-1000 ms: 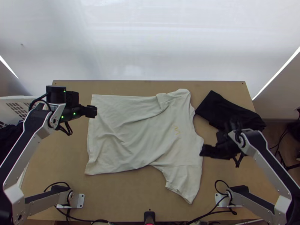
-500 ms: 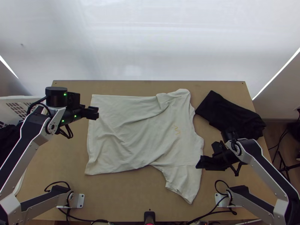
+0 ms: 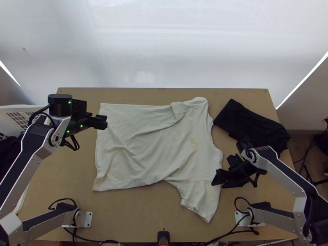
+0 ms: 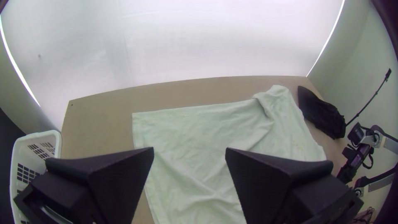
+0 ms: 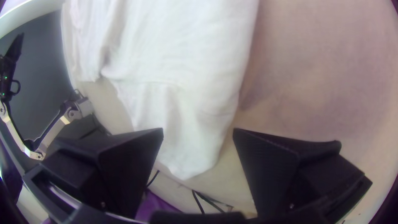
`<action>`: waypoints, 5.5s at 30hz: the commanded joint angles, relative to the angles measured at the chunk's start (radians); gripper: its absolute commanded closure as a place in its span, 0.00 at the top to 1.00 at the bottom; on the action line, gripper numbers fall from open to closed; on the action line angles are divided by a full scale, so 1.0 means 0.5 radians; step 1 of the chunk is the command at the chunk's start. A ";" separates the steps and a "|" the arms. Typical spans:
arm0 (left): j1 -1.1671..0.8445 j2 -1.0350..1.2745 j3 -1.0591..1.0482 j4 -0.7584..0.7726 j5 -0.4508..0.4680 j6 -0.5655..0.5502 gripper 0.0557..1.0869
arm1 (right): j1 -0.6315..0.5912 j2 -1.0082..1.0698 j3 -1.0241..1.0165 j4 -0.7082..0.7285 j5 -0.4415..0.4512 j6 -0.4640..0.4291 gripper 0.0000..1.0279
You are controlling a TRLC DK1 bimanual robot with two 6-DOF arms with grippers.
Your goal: Fold the t-shirt
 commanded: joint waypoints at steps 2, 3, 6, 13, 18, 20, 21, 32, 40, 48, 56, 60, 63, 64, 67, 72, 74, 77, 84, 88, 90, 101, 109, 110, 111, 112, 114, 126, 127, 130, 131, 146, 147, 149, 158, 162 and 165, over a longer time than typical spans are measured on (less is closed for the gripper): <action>0.000 0.022 0.010 0.041 0.003 0.011 0.82 | 0.051 0.122 0.026 0.008 -0.008 -0.038 0.73; -0.003 0.025 0.014 0.044 0.003 0.011 0.82 | 0.067 0.128 0.026 0.020 -0.008 -0.041 0.59; -0.003 0.034 0.026 0.044 0.003 0.011 0.82 | 0.073 0.128 0.023 0.066 -0.008 -0.041 0.43; 0.003 0.031 0.017 0.044 0.000 0.020 0.82 | 0.060 0.128 0.023 0.087 0.001 -0.051 0.03; 0.006 0.000 -0.072 -0.170 0.006 0.183 0.57 | 0.057 0.103 0.023 0.087 0.007 -0.045 0.03; -0.043 0.019 -0.082 -0.529 0.033 0.287 0.50 | 0.057 0.082 0.023 0.087 0.010 -0.041 0.03; -0.092 0.046 -0.085 -0.735 0.039 0.379 0.50 | 0.057 0.079 0.023 0.087 0.010 -0.045 0.03; -0.586 0.074 -0.655 -1.339 -0.399 0.735 0.88 | 0.057 0.070 0.030 0.087 0.013 -0.038 0.03; -0.767 0.025 -1.051 -1.146 -0.433 0.857 0.88 | 0.057 0.045 0.033 0.087 0.019 -0.035 0.03; -0.804 0.056 -1.158 -0.931 -0.408 0.854 0.87 | 0.060 0.045 0.036 0.087 0.019 -0.035 0.03; -0.788 0.098 -1.125 -0.775 -0.341 0.854 0.62 | 0.060 0.042 0.036 0.087 0.019 -0.035 0.03; -0.788 0.148 -1.125 -0.680 -0.289 0.839 0.39 | 0.060 0.039 0.036 0.087 0.019 -0.035 0.03; -0.739 0.148 -1.122 -0.606 -0.185 0.839 0.04 | 0.057 0.020 0.036 0.087 0.019 -0.035 0.03; -0.718 0.151 -1.128 -0.621 -0.166 0.857 0.04 | 0.057 0.002 0.039 0.087 0.019 -0.035 0.03; -0.586 0.148 -1.051 -0.603 -0.166 0.851 0.04 | 0.030 -0.062 0.082 0.038 0.016 -0.035 0.03; -0.123 0.006 -0.437 -0.658 0.138 0.584 0.04 | -0.105 -0.351 0.339 0.087 0.013 -0.020 0.03; -0.046 -0.027 -0.220 -0.649 0.214 0.364 0.04 | -0.133 -0.412 0.539 0.167 0.016 0.041 0.03; -0.006 -0.110 -0.017 -0.413 0.214 -0.054 0.04 | -0.185 -0.464 0.879 0.348 0.029 0.124 0.03; 0.212 -0.064 0.400 0.097 0.076 -0.615 0.04 | -0.047 -0.363 1.395 0.974 0.679 0.225 0.03; 0.417 -0.015 0.547 0.321 0.000 -0.775 0.04 | -0.075 -0.173 1.775 0.999 0.750 0.259 0.03; 0.543 -0.003 0.642 0.382 -0.004 -0.836 0.04 | -0.108 -0.099 1.978 0.995 0.753 0.302 0.03; 0.798 -0.319 1.035 0.413 0.006 -0.885 0.04 | -0.127 -0.194 2.702 0.686 0.747 0.373 0.03; 0.788 -0.862 1.124 0.308 0.043 -0.830 0.04 | -0.059 -0.627 3.042 0.060 0.737 0.287 0.03; 0.782 -0.892 1.149 0.256 0.046 -0.830 0.04 | -0.062 -0.642 3.122 -0.032 0.737 0.287 0.03; 0.785 -0.926 1.146 0.235 0.046 -0.830 0.03 | -0.062 -0.655 3.193 -0.112 0.740 0.287 0.03; 0.776 -0.954 1.149 0.164 0.052 -0.827 0.04 | -0.065 -0.667 3.242 -0.177 0.740 0.287 0.03; 0.758 -1.018 1.090 0.100 0.058 -0.821 0.04 | -0.065 -0.697 3.291 -0.293 0.740 0.287 0.03; 0.690 -1.503 -0.183 -0.272 0.214 -0.560 0.04 | 0.082 -1.020 1.603 -0.198 0.701 0.410 0.03; 0.684 -1.509 -0.309 -0.324 0.220 -0.514 0.04 | 0.116 -1.007 1.425 -0.140 0.701 0.431 0.03; 0.663 -1.429 -0.625 -0.336 0.220 -0.367 0.03 | 0.180 -0.829 1.073 0.066 0.698 0.456 0.03; 0.635 -1.368 -0.723 -0.308 0.208 -0.287 0.04 | 0.205 -0.740 1.017 0.152 0.691 0.465 0.03; 0.564 0.089 -0.395 0.664 0.159 -0.302 0.04 | 0.248 0.606 1.530 0.732 0.691 0.265 0.03; 0.574 0.215 -0.315 0.692 0.153 -0.330 0.04 | 0.238 0.674 1.588 0.750 0.691 0.265 0.03; 0.607 0.467 -0.115 0.719 0.104 -0.403 0.04 | 0.220 0.787 1.726 0.768 0.691 0.265 0.03; 0.620 0.905 0.734 0.529 0.000 -0.581 0.04 | 0.085 0.925 2.447 0.775 0.691 0.330 0.03; 0.629 0.675 0.931 0.505 0.021 -0.701 0.03 | 0.057 0.677 2.692 0.775 0.688 0.373 0.03; 0.647 0.503 0.971 0.440 0.055 -0.750 0.04 | 0.045 0.521 2.769 0.701 0.688 0.367 0.03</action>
